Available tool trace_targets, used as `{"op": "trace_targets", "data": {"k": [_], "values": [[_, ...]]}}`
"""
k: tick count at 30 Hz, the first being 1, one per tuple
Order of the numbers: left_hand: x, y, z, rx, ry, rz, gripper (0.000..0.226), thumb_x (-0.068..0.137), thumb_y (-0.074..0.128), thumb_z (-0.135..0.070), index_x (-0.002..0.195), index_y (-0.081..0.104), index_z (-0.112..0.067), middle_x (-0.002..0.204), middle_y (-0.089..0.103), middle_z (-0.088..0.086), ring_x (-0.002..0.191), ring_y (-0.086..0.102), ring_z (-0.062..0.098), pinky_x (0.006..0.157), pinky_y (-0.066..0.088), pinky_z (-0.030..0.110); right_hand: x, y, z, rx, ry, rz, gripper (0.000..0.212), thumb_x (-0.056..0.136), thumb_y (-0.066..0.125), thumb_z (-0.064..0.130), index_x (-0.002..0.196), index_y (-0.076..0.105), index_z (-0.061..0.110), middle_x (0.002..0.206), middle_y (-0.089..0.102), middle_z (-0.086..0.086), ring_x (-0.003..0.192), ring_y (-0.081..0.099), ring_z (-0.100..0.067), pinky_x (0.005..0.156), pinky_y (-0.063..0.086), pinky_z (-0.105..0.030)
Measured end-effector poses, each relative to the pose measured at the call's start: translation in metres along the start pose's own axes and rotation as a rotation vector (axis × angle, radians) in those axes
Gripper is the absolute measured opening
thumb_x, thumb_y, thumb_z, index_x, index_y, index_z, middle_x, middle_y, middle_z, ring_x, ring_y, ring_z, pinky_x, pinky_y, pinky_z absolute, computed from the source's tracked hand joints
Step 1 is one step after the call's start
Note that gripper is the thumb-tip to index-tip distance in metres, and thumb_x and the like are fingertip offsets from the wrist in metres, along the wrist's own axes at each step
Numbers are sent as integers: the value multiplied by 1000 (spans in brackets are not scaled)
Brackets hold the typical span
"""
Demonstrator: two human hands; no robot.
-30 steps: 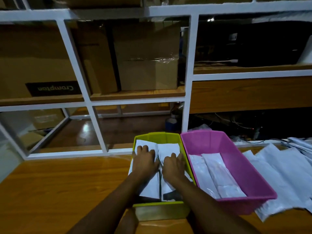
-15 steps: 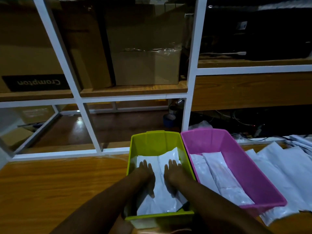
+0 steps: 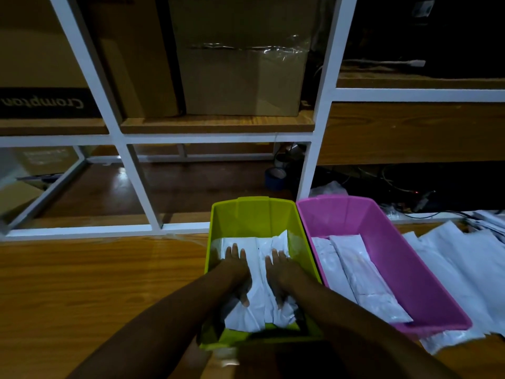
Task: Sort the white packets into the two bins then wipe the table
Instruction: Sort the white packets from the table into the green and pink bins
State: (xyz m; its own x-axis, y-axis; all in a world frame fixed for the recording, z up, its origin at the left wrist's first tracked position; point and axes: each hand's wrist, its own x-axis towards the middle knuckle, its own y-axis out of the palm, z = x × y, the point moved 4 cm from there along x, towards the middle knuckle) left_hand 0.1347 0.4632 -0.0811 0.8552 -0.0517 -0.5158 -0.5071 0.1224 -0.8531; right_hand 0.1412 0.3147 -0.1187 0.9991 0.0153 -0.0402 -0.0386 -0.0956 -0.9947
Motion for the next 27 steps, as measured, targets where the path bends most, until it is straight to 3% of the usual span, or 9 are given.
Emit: {"op": "trace_targets", "data": {"k": [1,2,4,6,9,12,16,23,27], "values": [[3,2,4,-32,-1,10,104,89,65,-36,150,-13,-2,155,-23,22,145,-17,39,117,-1,53,-12,-17,3,-51,11,313,55,100,21,42,108,74,31,118,67,10,105,66,-5,80,55,-22],[1,-1,1,-16,22,24,112,84,71,-36,150,-13,-3,155,-23,22,145,-16,39,116,0,54,-19,-34,9,-77,-54,463,48,97,44,39,136,53,13,144,48,-11,131,49,-25,101,46,-37],[-4,-7,2,24,16,45,128,73,78,-47,150,-14,-2,154,-26,23,144,-18,41,117,1,57,-18,-37,18,-109,-275,456,109,78,78,29,151,3,-3,157,0,-30,146,6,-45,117,17,-53],[-10,-12,6,71,56,82,129,67,74,-63,151,-2,-2,152,-26,27,142,-20,43,116,1,59,-26,-62,22,-58,-273,478,131,67,87,28,149,-9,-3,157,-12,-29,146,-6,-44,118,9,-54],[-12,-23,21,-90,132,64,96,79,70,-48,151,20,-9,159,-6,20,147,-2,37,118,6,54,-29,-79,22,29,-266,438,132,68,87,32,149,-12,-3,157,-14,-27,147,-7,-40,119,13,-51],[-24,-53,34,-130,175,-149,90,87,67,-27,152,8,-7,156,-11,26,147,9,39,117,16,51,-37,-114,11,179,-294,258,117,75,80,37,151,-1,0,159,-7,-25,148,0,-36,118,22,-46],[-110,-98,19,-209,270,-399,92,90,57,-48,154,3,-10,160,-6,19,148,-3,34,119,13,47,-74,-173,-13,443,-292,7,98,85,70,38,154,5,14,161,-6,-17,149,2,-30,118,23,-42],[-242,-83,-33,-566,414,-915,74,93,58,-41,153,21,-20,161,7,1,148,-3,16,118,12,35,-202,-225,-83,712,-250,-457,75,91,62,38,152,19,27,163,10,1,148,13,-16,110,28,-29],[-292,-53,-97,-693,508,-968,72,91,52,-49,152,23,-24,162,7,-6,148,1,8,114,13,20,-281,-221,-130,785,-154,-566,67,91,59,36,149,29,24,160,21,2,145,21,-16,111,20,-25]]}}
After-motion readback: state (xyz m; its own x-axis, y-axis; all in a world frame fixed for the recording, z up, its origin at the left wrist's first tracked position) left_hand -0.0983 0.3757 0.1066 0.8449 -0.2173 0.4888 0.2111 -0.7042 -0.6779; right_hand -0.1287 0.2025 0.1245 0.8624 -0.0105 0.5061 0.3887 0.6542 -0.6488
